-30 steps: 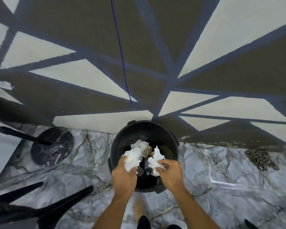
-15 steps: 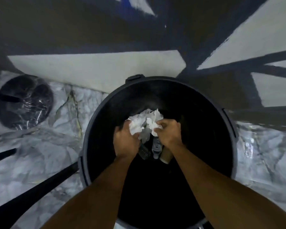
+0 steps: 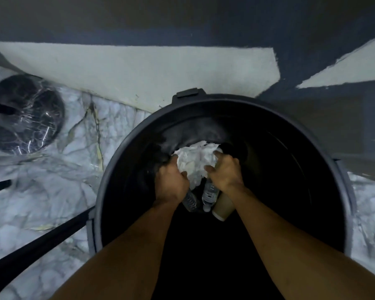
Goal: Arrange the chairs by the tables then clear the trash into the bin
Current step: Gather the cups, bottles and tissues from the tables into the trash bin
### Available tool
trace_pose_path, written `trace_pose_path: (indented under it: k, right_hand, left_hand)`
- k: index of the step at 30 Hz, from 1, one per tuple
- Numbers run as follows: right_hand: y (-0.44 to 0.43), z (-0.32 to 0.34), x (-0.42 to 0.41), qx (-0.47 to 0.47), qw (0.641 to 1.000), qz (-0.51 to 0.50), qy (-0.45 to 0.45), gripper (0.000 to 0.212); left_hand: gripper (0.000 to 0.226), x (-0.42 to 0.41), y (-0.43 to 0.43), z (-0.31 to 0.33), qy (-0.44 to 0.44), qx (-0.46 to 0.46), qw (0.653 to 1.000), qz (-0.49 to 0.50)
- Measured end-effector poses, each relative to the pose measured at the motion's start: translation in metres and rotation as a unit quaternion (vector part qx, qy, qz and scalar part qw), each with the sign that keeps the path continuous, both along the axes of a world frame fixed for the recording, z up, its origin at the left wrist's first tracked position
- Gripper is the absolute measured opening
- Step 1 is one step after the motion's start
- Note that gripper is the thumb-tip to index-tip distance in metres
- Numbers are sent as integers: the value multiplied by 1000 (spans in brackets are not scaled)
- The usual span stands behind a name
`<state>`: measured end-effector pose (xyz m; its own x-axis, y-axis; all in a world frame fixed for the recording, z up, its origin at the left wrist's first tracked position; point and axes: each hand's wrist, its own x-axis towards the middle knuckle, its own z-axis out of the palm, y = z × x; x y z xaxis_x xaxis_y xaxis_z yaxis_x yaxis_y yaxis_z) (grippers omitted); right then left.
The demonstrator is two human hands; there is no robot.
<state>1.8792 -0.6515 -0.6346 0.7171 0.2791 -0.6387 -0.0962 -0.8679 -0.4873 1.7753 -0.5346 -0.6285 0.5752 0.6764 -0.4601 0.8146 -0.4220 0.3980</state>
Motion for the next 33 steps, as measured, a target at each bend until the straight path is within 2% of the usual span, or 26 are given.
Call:
trace_pose_path:
  k: [4, 6, 11, 15, 21, 26, 33]
  right_hand:
    - [-20, 46, -8, -15, 1000, 18, -7, 23]
    - [-28, 77, -13, -30, 999, 40, -20, 14]
    - [-26, 185, -24, -12, 991, 132, -9, 23]
    - [-12, 270, -32, 5, 976, 218, -17, 29]
    - [15, 399, -36, 49, 967, 244, -48, 32]
    - [49, 494, -97, 79, 920, 373, -95, 36]
    - [110, 594, -258, 160, 834, 508, -145, 35]
  left_hand:
    - [44, -14, -15, 55, 12, -5, 1000, 12]
    - [43, -22, -22, 93, 8, -6, 1000, 2]
    - [42, -40, -28, 195, -47, 2, 999, -13]
    - [44, -64, -22, 269, -48, 22, 999, -12]
    - [42, -125, 6, 385, -94, 90, 991, 40]
    - [52, -203, 20, 479, -102, 124, 981, 107]
    - [58, -360, 22, 568, -118, 167, 952, 229]
